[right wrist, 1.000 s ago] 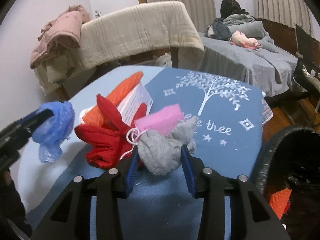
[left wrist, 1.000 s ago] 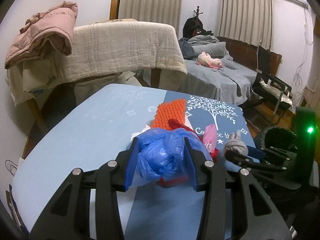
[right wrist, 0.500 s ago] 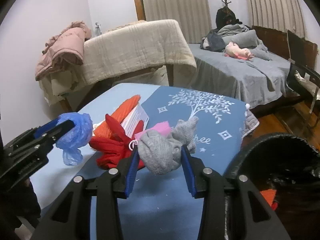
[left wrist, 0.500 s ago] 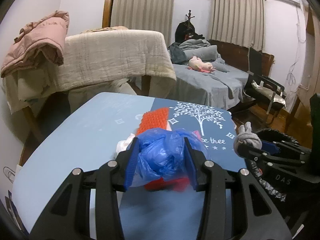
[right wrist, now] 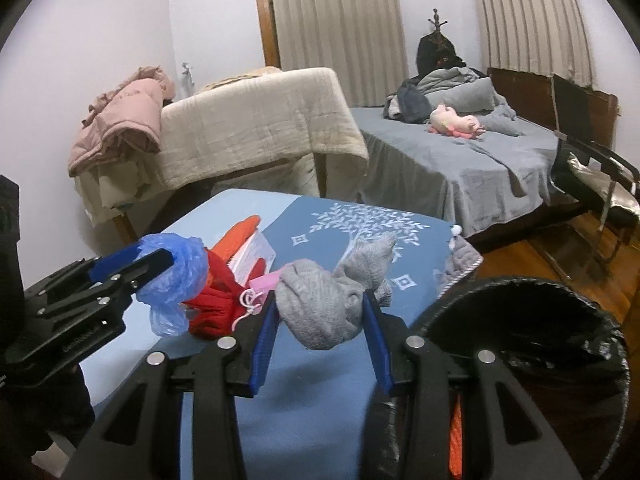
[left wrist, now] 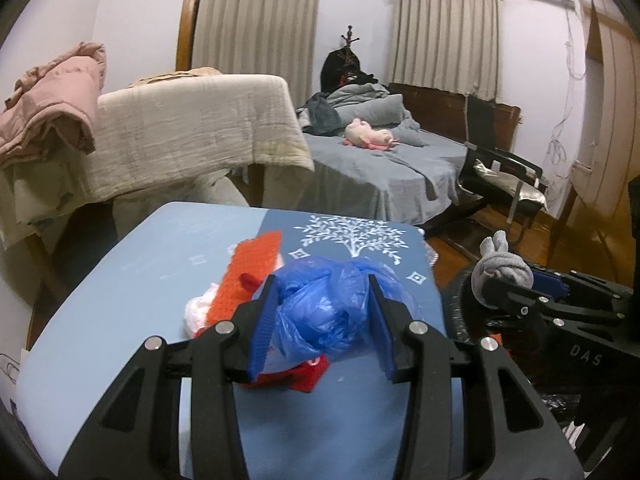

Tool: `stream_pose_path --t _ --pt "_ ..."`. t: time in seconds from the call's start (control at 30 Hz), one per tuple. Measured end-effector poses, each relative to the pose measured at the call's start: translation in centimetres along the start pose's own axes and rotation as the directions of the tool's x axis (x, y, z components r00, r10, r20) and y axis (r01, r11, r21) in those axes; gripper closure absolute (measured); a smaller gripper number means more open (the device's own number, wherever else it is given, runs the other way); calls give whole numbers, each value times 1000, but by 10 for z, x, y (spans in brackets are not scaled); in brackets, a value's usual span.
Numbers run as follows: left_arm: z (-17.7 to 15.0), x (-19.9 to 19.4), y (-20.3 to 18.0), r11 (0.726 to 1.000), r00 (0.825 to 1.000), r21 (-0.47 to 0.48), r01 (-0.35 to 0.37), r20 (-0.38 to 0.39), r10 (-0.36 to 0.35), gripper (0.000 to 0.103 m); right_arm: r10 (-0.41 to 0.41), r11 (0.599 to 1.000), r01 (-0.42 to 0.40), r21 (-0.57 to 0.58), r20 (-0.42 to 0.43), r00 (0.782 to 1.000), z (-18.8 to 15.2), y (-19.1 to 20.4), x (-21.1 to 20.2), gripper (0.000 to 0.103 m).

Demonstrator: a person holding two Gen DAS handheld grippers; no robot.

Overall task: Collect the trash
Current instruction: 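Carry the blue bag and grey sock over the bin and open both grippers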

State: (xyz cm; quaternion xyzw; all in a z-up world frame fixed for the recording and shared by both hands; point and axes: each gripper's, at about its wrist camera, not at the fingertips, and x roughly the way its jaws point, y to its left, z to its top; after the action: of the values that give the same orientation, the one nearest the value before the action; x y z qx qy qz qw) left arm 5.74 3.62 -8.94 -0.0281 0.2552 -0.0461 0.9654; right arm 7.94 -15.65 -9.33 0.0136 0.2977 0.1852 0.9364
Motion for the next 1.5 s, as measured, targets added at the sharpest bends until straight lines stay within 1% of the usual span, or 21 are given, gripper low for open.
stream_pose_path --t 0.3,0.57,0.87,1.17,1.33,1.5 --pt "4 3 -34 996 997 47 74 -2 -74 61 -71 997 71 37 6 997 -9 -34 -25 62" --pt "7 9 -75 982 987 104 159 -7 -159 61 -150 985 148 82 9 989 -22 -68 -49 62" --pt "5 16 -121 955 968 160 249 -22 -249 61 -234 964 231 134 4 972 -36 -105 -76 62" --pt "2 27 -165 918 942 210 335 -49 -333 61 -304 937 300 178 -8 953 -50 -134 -94 62" --pt "0 34 -183 902 930 225 368 -64 -363 61 -334 922 332 199 -21 942 -59 -150 -103 62" --pt "0 42 -195 895 921 218 390 -82 -381 61 -359 908 357 218 -33 933 -65 -162 -108 61"
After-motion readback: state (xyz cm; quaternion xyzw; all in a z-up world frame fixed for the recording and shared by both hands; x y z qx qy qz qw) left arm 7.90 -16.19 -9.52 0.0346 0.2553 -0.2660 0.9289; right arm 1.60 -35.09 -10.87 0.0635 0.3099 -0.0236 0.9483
